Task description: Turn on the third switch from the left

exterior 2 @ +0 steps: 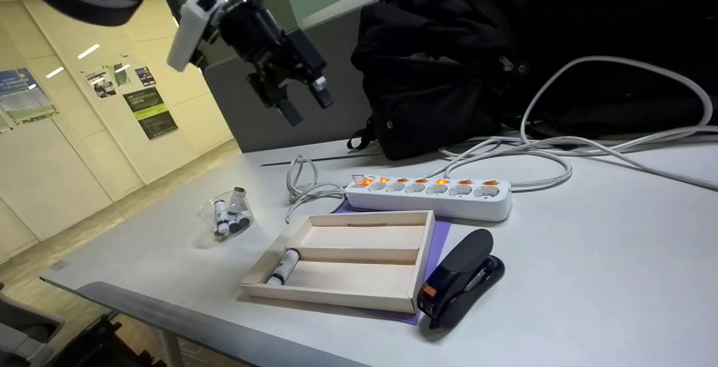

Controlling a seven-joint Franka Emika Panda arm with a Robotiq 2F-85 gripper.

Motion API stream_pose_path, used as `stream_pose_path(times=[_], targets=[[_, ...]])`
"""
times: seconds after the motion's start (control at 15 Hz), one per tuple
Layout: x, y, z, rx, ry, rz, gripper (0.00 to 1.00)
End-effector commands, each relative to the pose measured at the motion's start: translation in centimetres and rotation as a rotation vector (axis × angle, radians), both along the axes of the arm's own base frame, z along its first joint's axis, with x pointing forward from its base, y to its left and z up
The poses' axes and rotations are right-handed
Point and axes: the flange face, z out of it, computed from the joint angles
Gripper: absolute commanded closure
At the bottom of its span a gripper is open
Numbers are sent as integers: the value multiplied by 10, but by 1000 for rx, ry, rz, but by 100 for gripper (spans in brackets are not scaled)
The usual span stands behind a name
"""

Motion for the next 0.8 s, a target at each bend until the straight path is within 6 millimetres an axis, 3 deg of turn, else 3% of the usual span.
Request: stream_pose_path(times=[0.0, 0.2, 0.4, 0.47, 0.53, 0.73], targets=[[13, -12, -8, -3, 31, -23, 0], [43, -25, -26, -1, 88, -56, 0], [55, -28, -30, 2, 100, -53, 0], [63, -41, -31, -24, 76, -78, 25], [67, -52, -32, -33, 63, -85, 27], [85, -90, -38, -72, -35, -94, 49]])
